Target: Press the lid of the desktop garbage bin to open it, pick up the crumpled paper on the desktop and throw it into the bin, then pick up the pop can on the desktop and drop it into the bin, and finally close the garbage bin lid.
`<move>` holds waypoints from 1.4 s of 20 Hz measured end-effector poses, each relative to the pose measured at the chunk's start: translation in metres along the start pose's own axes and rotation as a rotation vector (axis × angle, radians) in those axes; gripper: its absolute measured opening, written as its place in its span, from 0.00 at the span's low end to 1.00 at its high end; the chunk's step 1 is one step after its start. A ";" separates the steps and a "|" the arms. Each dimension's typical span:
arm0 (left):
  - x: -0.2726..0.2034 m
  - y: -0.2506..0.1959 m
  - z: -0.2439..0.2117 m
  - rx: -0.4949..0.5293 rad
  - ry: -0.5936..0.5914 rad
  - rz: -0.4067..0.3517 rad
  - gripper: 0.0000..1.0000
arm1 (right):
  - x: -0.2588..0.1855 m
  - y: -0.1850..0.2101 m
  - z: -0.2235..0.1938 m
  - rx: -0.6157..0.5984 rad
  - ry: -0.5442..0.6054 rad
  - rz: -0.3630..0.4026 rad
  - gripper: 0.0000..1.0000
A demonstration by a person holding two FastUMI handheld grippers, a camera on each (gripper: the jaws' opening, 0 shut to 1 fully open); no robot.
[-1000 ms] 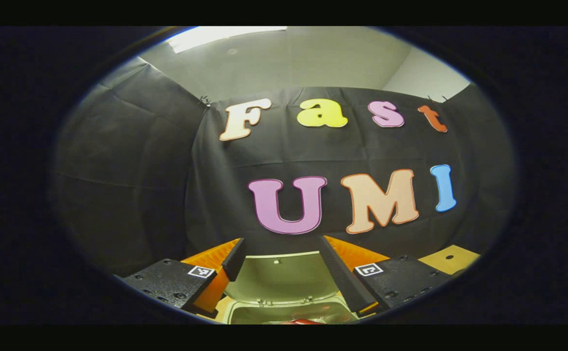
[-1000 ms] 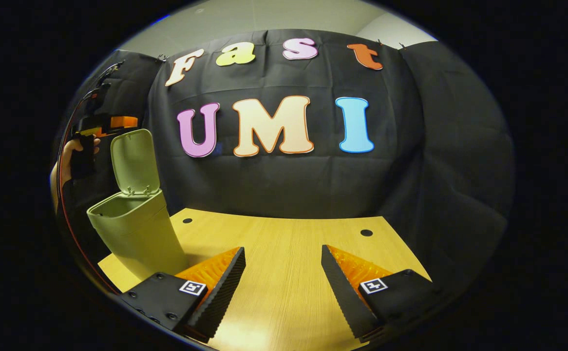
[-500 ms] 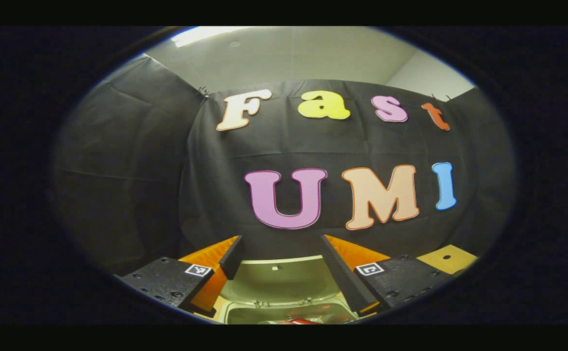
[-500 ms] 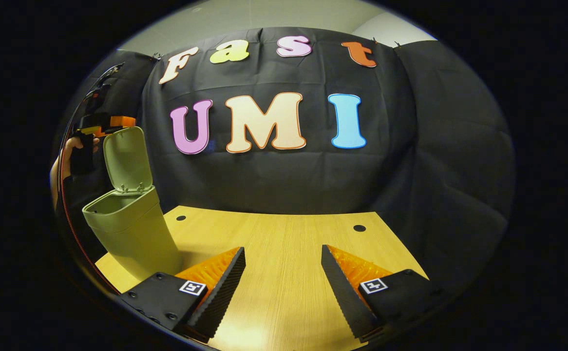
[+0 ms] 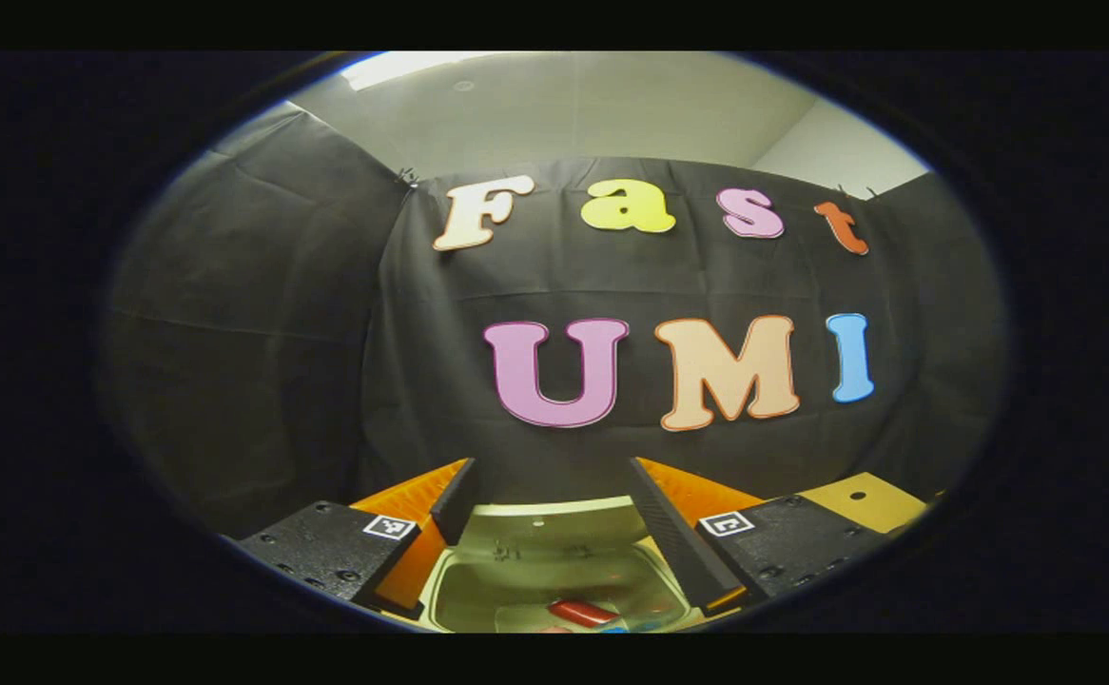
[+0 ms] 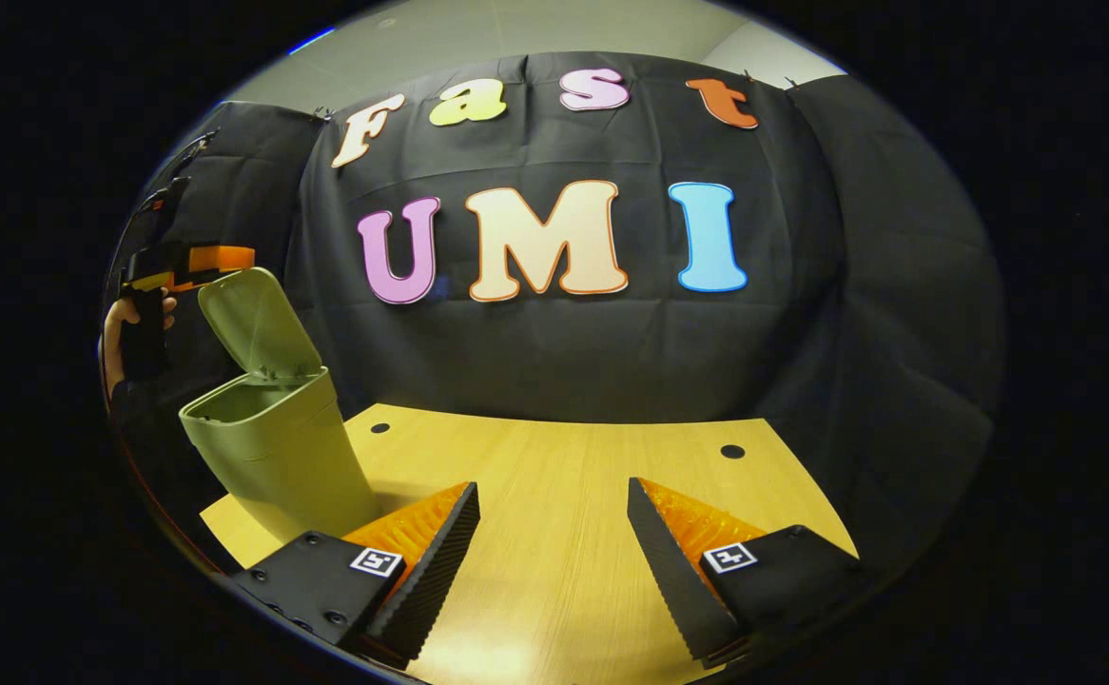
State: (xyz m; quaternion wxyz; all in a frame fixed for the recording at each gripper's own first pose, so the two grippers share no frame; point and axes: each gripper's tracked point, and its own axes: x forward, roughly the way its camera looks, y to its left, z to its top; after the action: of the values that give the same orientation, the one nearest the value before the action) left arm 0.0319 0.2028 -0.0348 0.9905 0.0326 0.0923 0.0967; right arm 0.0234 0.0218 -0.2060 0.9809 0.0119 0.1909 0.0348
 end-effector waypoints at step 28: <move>-0.068 -0.017 -0.151 -0.030 0.315 -0.006 0.94 | -0.007 0.032 -0.014 -0.014 0.036 0.098 0.98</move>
State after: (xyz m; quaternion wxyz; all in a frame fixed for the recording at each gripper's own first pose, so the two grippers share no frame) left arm -0.0587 0.1798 -0.1720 0.9644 0.0018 0.2451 0.0991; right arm 0.0100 0.0531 -0.2153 0.9745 0.0140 0.2076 0.0845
